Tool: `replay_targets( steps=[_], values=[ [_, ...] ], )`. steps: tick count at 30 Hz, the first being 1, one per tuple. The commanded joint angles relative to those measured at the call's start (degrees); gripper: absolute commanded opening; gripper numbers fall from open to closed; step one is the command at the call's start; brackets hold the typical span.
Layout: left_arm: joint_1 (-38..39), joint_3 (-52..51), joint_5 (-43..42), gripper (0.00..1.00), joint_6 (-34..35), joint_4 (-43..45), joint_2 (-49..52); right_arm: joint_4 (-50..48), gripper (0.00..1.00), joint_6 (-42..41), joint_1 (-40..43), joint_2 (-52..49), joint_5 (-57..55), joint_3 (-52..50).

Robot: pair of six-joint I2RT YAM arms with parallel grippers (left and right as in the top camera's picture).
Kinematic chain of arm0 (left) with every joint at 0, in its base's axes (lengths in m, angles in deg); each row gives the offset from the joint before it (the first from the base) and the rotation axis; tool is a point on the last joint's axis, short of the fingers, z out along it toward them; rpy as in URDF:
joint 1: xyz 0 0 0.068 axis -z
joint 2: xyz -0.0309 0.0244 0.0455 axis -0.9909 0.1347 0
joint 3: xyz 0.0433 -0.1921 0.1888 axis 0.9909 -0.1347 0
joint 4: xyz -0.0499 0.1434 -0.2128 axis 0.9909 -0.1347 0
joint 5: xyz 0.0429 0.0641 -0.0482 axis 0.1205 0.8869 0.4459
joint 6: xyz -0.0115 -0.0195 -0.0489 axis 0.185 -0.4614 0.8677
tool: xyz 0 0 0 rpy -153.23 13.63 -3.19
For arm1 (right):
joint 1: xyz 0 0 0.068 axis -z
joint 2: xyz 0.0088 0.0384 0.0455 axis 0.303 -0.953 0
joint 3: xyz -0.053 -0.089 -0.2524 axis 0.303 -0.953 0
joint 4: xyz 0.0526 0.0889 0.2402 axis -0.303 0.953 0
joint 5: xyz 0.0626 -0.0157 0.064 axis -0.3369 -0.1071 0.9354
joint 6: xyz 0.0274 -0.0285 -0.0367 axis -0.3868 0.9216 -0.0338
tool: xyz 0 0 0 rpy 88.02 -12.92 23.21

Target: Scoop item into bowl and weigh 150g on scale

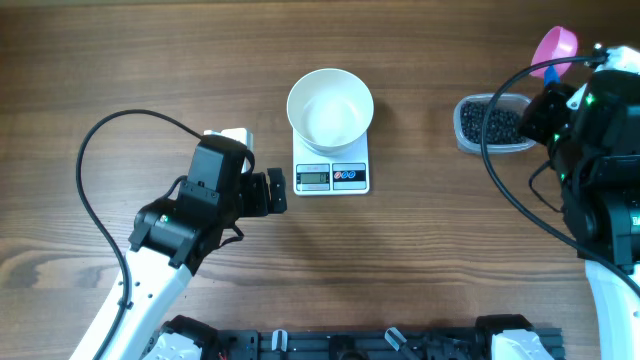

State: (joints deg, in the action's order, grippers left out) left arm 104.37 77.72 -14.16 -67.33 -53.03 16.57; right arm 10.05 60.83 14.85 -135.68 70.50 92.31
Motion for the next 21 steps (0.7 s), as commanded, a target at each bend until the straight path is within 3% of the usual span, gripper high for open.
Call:
replay_targets(
  steps=[1,5,21],
  values=[
    [-0.3,0.1,-0.7,1.00,-0.9,0.0,0.2,0.9,0.04,1.2,0.2,-0.3,-1.0,1.4],
    [-0.3,0.1,-0.7,1.00,-0.9,0.0,0.2,0.9,0.04,-1.9,0.2,-0.3,-1.0,1.4],
    [-0.3,0.1,-0.7,1.00,-0.9,0.0,0.2,1.6,0.04,-30.9,0.2,-0.4,-0.6,1.4]
  ],
)
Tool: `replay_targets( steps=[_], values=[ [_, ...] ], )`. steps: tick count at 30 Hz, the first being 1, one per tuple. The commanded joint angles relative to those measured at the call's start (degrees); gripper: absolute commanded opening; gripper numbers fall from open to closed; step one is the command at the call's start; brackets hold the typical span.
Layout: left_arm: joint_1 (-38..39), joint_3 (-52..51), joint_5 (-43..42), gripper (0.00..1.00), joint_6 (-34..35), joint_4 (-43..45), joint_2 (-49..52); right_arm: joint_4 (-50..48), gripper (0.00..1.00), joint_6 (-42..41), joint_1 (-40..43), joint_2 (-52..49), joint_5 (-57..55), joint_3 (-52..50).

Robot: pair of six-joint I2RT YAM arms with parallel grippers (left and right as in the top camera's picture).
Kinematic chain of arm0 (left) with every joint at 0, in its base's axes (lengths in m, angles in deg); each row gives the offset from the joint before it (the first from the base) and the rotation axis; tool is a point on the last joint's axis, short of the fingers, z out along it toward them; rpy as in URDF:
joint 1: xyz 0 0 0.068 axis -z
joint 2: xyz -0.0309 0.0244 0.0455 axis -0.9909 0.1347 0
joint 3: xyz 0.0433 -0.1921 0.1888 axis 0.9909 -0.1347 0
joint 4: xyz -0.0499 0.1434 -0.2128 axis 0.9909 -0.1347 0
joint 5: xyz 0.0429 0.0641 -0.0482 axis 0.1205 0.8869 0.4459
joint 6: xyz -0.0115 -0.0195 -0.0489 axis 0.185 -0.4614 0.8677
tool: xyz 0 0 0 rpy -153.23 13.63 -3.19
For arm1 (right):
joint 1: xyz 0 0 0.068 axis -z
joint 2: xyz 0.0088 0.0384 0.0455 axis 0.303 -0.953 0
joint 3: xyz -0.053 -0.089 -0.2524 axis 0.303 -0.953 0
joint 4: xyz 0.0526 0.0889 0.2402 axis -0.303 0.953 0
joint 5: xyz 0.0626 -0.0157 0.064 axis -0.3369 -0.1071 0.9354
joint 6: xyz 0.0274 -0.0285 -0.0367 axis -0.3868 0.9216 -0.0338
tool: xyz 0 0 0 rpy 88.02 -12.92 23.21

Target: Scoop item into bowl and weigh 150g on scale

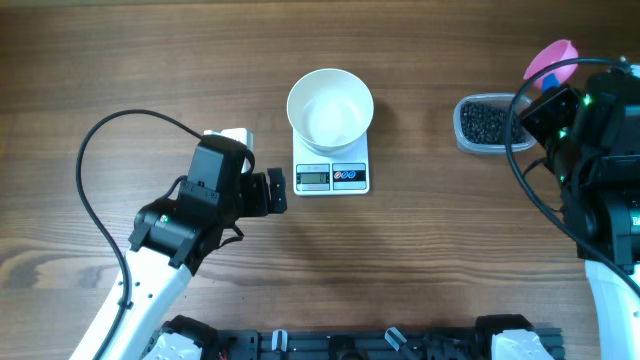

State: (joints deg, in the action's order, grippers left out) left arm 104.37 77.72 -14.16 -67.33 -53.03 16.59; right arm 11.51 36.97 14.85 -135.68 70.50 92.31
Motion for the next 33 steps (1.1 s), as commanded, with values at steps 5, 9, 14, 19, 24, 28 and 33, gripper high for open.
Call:
replay_targets(
  steps=[5,9,14,19,24,28,33],
  values=[
    [-0.3,0.1,-0.7,1.00,-0.9,0.0,0.2,1.0,0.04,-10.5,0.2,-0.6,-0.6,1.4],
    [-0.3,0.1,-0.7,1.00,-0.9,0.0,0.2,1.0,0.04,-10.4,0.2,-0.7,-0.6,1.4],
    [-0.3,0.1,-0.7,1.00,-0.9,0.0,0.2,0.8,0.04,-10.4,0.2,-0.7,-3.9,1.4],
    [-0.3,0.1,-0.7,1.00,-0.9,0.0,0.2,-1.4,0.04,-10.0,0.2,-1.6,-17.0,1.4],
    [-0.3,0.1,-0.7,1.00,-0.9,0.0,0.2,-1.2,0.04,7.8,0.2,-3.9,-22.5,1.4],
    [-0.3,0.1,-0.7,1.00,-0.9,0.0,0.2,-1.2,0.04,20.3,0.2,-5.3,-17.7,1.4],
    [-0.3,0.1,-0.7,1.00,-0.9,0.0,0.2,-3.4,0.04,28.2,0.2,-5.3,-16.1,1.4]
  ],
)
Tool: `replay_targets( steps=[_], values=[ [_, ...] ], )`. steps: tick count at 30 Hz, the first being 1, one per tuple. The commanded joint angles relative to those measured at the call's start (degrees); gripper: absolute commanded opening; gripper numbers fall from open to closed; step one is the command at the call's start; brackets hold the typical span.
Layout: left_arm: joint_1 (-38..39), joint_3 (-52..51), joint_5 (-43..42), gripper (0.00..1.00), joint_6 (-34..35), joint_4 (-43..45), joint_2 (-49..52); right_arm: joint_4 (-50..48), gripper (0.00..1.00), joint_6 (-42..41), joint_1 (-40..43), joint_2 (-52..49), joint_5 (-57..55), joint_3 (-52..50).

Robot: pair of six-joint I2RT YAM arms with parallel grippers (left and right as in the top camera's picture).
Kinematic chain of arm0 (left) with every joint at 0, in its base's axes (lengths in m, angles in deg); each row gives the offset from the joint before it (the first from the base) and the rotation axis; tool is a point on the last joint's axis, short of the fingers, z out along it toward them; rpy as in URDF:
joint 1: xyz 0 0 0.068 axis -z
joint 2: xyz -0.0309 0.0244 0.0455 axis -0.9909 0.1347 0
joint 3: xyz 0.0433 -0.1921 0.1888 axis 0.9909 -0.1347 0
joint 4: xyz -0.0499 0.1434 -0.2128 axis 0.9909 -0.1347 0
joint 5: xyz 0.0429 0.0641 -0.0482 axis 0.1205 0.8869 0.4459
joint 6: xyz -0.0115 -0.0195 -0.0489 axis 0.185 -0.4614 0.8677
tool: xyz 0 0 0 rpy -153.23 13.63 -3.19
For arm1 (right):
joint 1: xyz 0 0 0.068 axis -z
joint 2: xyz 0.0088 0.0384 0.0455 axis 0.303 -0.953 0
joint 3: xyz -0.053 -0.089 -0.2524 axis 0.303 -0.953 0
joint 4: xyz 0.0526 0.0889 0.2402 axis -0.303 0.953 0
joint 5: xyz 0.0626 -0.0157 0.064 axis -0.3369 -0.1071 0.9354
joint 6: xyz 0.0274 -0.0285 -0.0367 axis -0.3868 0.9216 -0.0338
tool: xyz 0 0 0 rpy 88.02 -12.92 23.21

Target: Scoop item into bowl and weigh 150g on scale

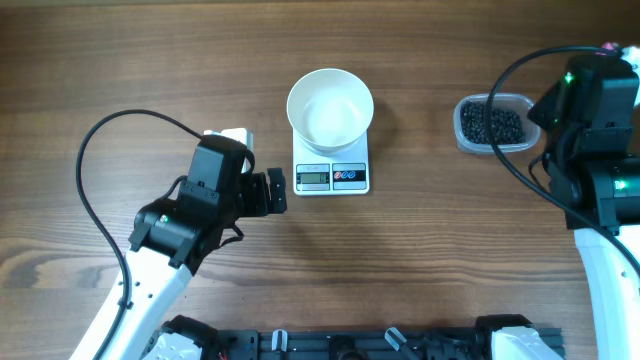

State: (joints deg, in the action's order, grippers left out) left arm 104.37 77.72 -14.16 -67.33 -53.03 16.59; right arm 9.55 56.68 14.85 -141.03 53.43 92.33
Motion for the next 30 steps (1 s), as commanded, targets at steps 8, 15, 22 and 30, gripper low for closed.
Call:
replay_targets(
  steps=[8,15,22,30],
  values=[
    [-0.3,0.1,-0.7,1.00,-0.9,0.0,0.2,-3.1,0.04,12.6,0.2,0.0,12.2,1.3],
    [-0.3,0.1,-0.7,1.00,-0.9,0.0,0.2,-1.0,0.04,11.8,0.2,0.1,17.2,1.3],
    [-0.3,0.1,-0.7,1.00,-0.9,0.0,0.2,-3.6,0.04,10.6,0.2,0.0,18.1,1.3],
    [-0.2,0.1,-2.4,1.00,-0.9,4.0,0.2,-0.4,0.04,11.4,0.2,0.0,19.3,1.3]
  ],
)
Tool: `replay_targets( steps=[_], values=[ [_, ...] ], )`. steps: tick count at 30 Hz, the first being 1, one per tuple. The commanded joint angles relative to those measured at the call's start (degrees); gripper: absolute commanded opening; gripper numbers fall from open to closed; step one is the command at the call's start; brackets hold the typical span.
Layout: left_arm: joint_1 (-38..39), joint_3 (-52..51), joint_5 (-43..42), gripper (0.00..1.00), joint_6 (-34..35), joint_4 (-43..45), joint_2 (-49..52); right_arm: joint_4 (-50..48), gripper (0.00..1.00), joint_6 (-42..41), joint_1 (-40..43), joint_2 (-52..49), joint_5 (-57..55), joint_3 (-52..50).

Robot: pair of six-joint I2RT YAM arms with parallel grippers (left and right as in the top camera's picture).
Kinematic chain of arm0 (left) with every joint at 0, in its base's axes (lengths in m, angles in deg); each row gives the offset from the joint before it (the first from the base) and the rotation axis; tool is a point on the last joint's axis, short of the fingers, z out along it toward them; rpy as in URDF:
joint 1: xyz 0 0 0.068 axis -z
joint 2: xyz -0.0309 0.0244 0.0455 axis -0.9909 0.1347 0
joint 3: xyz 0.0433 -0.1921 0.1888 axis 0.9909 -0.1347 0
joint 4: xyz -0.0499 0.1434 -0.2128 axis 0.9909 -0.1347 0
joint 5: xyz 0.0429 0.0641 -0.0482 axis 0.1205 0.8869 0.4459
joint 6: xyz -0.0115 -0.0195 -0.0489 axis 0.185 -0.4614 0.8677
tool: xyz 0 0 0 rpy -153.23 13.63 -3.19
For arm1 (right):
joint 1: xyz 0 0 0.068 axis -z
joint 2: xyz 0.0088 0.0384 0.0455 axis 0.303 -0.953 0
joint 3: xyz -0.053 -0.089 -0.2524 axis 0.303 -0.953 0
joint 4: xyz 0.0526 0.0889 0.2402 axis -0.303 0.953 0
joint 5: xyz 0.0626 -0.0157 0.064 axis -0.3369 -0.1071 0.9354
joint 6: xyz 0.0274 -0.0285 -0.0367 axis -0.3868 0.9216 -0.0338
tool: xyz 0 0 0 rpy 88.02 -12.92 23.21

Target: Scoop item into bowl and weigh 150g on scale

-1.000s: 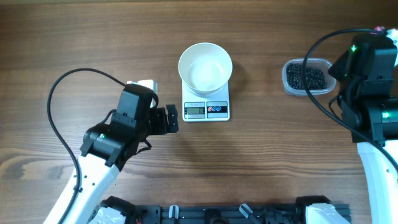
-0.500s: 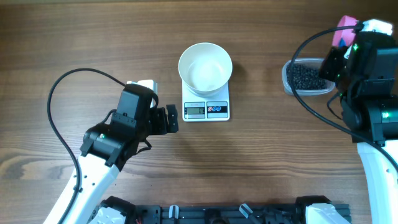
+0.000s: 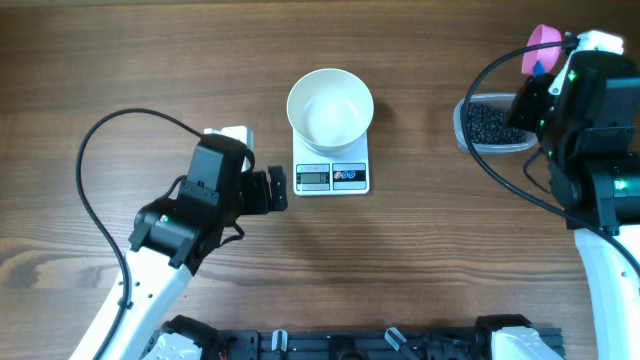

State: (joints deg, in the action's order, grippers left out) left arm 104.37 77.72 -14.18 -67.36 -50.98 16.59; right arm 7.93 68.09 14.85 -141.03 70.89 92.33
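Note:
An empty white bowl stands on the white scale at the table's middle. To the right lies a clear container of small dark items. A pink scoop with a blue handle hangs just beyond the container's far right corner. My right gripper is shut on the handle, its fingers mostly hidden under the arm. My left gripper rests open on the table left of the scale, holding nothing.
A small white block lies behind the left arm. Black cables loop over the table on both sides. The right arm's body covers the table's right edge.
The pink scoop was out of sight behind the right arm; now it shows again at the container's far right corner. The right wrist has shifted slightly left. The left arm is unchanged.
The right gripper held the pink scoop over the container's far right end at the first two moments. Then the arm stood further back and right with the scoop hidden. Now the scoop is back by the container. The bowl stayed empty and the left arm still.

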Motion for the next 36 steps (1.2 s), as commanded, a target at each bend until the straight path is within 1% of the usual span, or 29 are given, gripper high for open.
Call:
replay_targets(
  steps=[1,2,3,4,7,10,12,13,14,16,19,25,36],
  values=[
    [-0.2,0.1,-3.9,1.00,-1.6,2.7,0.2,1.9,0.04,0.7,0.2,0.0,2.2,1.3],
    [-0.2,0.1,-5.8,1.00,-5.2,3.1,0.4,2.9,0.04,0.7,0.2,0.0,2.2,1.3],
    [-0.1,0.1,-10.0,1.00,-13.6,3.0,0.4,4.0,0.04,0.7,0.2,0.0,2.2,1.3],
    [0.2,0.1,-11.0,1.00,-16.1,2.9,0.4,4.6,0.04,0.7,0.2,0.0,2.1,1.3],
    [1.9,0.1,-10.9,1.00,-20.0,2.3,0.4,6.0,0.04,0.7,0.2,0.0,2.2,1.3],
    [5.6,0.1,-10.7,1.00,-21.5,-0.5,-0.3,6.5,0.04,0.7,0.2,0.0,2.2,1.3],
    [7.7,0.1,-8.0,1.00,-21.4,-2.9,-1.1,6.8,0.04,0.7,0.2,0.0,2.2,1.3],
    [9.0,0.1,-4.6,1.00,-20.7,-4.0,-1.6,7.0,0.04,0.7,0.2,0.0,2.2,1.3],
    [9.7,0.1,-0.7,1.00,-19.1,-4.2,-2.0,7.1,0.04,0.7,0.2,0.0,2.2,1.3],
    [10.0,0.1,2.2,1.00,-18.7,-3.1,-2.3,7.1,0.04,0.7,0.2,0.0,2.2,1.3],
    [10.0,0.1,2.2,1.00,-18.8,0.0,-2.1,7.0,0.04,0.7,0.2,0.0,2.2,1.3],
    [10.0,0.1,2.1,1.00,-18.8,1.8,-0.5,7.4,0.04,0.7,0.2,0.0,2.2,1.3],
    [9.9,0.1,2.0,1.00,-18.8,2.7,-0.2,8.2,0.04,0.7,0.2,0.0,3.3,1.3]
  ],
)
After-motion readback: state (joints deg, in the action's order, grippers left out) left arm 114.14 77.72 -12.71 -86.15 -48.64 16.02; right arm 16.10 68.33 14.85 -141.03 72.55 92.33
